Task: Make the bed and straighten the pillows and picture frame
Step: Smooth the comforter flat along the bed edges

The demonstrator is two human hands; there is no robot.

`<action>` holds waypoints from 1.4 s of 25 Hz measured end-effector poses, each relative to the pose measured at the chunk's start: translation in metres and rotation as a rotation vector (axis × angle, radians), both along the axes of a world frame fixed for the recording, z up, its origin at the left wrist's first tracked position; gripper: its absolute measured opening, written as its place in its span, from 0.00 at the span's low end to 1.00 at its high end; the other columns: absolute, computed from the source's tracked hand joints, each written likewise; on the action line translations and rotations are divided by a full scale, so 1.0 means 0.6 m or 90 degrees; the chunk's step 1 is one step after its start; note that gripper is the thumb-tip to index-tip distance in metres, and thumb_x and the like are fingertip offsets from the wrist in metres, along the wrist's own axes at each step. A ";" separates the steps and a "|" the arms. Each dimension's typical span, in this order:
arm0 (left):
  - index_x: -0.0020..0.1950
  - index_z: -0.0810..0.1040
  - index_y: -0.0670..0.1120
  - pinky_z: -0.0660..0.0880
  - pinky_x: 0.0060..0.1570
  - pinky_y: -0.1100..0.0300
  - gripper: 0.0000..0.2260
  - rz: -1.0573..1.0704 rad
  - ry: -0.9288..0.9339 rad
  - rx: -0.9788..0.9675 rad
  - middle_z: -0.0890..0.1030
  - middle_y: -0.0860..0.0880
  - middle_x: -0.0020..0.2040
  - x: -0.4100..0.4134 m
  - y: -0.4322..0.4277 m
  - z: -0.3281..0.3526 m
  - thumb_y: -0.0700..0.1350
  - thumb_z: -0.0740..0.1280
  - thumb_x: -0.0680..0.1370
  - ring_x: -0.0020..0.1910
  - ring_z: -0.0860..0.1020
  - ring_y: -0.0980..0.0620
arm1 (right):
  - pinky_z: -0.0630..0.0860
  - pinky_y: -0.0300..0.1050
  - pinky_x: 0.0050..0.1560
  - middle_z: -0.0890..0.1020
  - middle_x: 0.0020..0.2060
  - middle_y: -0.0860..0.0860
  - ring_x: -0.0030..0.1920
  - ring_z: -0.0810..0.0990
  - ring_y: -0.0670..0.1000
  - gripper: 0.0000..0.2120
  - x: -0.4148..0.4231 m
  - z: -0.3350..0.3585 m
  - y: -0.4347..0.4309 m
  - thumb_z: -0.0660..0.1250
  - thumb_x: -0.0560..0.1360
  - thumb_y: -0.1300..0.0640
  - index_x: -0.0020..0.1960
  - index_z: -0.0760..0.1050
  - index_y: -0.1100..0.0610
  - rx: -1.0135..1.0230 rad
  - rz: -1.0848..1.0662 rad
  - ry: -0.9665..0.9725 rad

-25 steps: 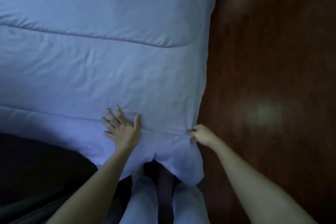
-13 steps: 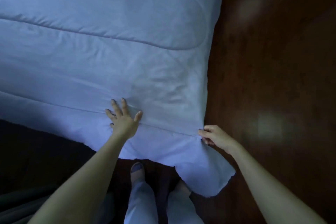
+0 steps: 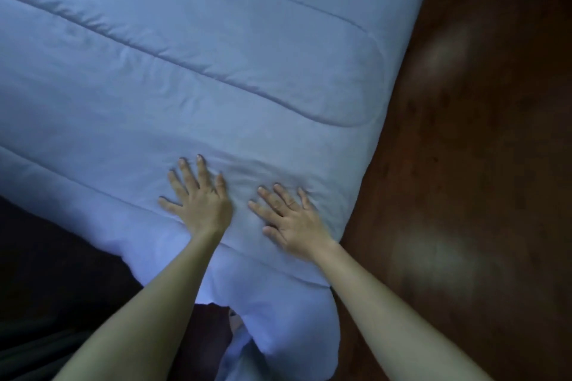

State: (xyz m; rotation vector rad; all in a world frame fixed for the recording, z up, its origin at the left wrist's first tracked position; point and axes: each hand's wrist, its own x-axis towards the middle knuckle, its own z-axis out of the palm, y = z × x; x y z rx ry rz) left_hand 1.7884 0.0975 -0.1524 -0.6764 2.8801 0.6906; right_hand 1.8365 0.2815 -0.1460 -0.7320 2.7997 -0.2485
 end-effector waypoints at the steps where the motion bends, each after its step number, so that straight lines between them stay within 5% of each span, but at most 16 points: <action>1: 0.77 0.47 0.58 0.41 0.69 0.31 0.25 0.012 0.025 -0.016 0.45 0.53 0.80 -0.002 0.002 -0.005 0.58 0.46 0.80 0.78 0.43 0.47 | 0.49 0.64 0.72 0.56 0.77 0.46 0.77 0.56 0.55 0.26 -0.029 -0.012 0.015 0.48 0.78 0.40 0.75 0.54 0.41 0.009 0.002 0.018; 7: 0.77 0.49 0.57 0.43 0.70 0.32 0.27 0.020 0.024 -0.050 0.48 0.52 0.80 -0.006 0.016 -0.013 0.58 0.46 0.78 0.78 0.46 0.45 | 0.44 0.66 0.73 0.46 0.78 0.45 0.78 0.46 0.52 0.26 -0.250 -0.015 0.116 0.42 0.79 0.39 0.75 0.41 0.37 0.094 -0.092 0.002; 11: 0.78 0.51 0.54 0.43 0.71 0.34 0.29 0.058 0.014 -0.073 0.50 0.50 0.80 -0.007 0.024 -0.005 0.57 0.44 0.76 0.78 0.47 0.45 | 0.41 0.71 0.71 0.42 0.78 0.49 0.78 0.41 0.56 0.28 -0.385 0.019 0.162 0.45 0.80 0.41 0.77 0.42 0.43 0.047 -0.536 -0.102; 13: 0.78 0.50 0.47 0.44 0.72 0.37 0.30 0.097 0.014 -0.056 0.49 0.47 0.79 -0.016 0.055 0.005 0.55 0.45 0.76 0.78 0.48 0.44 | 0.45 0.71 0.71 0.48 0.79 0.53 0.78 0.44 0.57 0.28 -0.427 0.033 0.110 0.51 0.80 0.44 0.78 0.50 0.48 0.020 -0.442 -0.051; 16: 0.76 0.57 0.40 0.51 0.72 0.39 0.30 0.022 0.025 -0.077 0.56 0.42 0.77 -0.058 0.144 0.017 0.55 0.48 0.78 0.76 0.57 0.40 | 0.46 0.69 0.72 0.50 0.78 0.50 0.78 0.47 0.55 0.26 -0.434 0.028 -0.020 0.52 0.80 0.44 0.77 0.53 0.45 0.001 0.114 -0.042; 18: 0.76 0.61 0.43 0.54 0.71 0.38 0.30 0.019 0.016 -0.138 0.62 0.43 0.76 -0.104 0.198 0.011 0.57 0.49 0.77 0.75 0.61 0.41 | 0.44 0.66 0.73 0.52 0.78 0.47 0.78 0.49 0.53 0.25 -0.453 0.016 -0.041 0.51 0.80 0.42 0.76 0.54 0.42 0.035 0.295 -0.015; 22: 0.77 0.54 0.52 0.48 0.72 0.37 0.35 0.253 -0.043 -0.165 0.56 0.49 0.79 -0.171 0.252 -0.009 0.67 0.45 0.74 0.77 0.54 0.46 | 0.45 0.64 0.72 0.52 0.78 0.48 0.78 0.49 0.53 0.25 -0.638 -0.002 0.105 0.50 0.80 0.41 0.76 0.52 0.42 -0.002 0.208 0.017; 26: 0.77 0.44 0.58 0.42 0.71 0.37 0.41 0.312 -0.138 -0.175 0.46 0.52 0.80 -0.220 0.267 -0.011 0.76 0.46 0.68 0.78 0.45 0.46 | 0.45 0.65 0.72 0.52 0.78 0.49 0.78 0.49 0.55 0.26 -0.823 -0.018 0.335 0.48 0.80 0.41 0.77 0.50 0.43 0.026 0.023 0.052; 30: 0.78 0.50 0.49 0.43 0.73 0.35 0.35 0.376 -0.107 -0.162 0.49 0.45 0.79 -0.241 0.312 0.004 0.64 0.51 0.75 0.78 0.47 0.42 | 0.42 0.69 0.72 0.46 0.79 0.48 0.78 0.43 0.54 0.27 -0.873 -0.022 0.443 0.44 0.80 0.39 0.77 0.47 0.42 0.032 -0.229 -0.003; 32: 0.77 0.58 0.44 0.50 0.72 0.34 0.31 0.240 0.016 -0.166 0.58 0.41 0.77 -0.283 0.391 0.015 0.56 0.54 0.76 0.76 0.56 0.40 | 0.41 0.70 0.71 0.45 0.79 0.48 0.78 0.42 0.55 0.27 -0.854 -0.018 0.433 0.45 0.80 0.40 0.78 0.46 0.43 0.013 -0.302 -0.022; 35: 0.75 0.63 0.52 0.60 0.70 0.36 0.25 -0.049 0.044 -0.162 0.63 0.46 0.76 -0.315 0.491 0.010 0.58 0.51 0.79 0.75 0.62 0.44 | 0.41 0.69 0.72 0.44 0.78 0.50 0.77 0.41 0.57 0.28 -0.795 -0.013 0.405 0.46 0.80 0.41 0.78 0.45 0.46 -0.016 -0.287 -0.044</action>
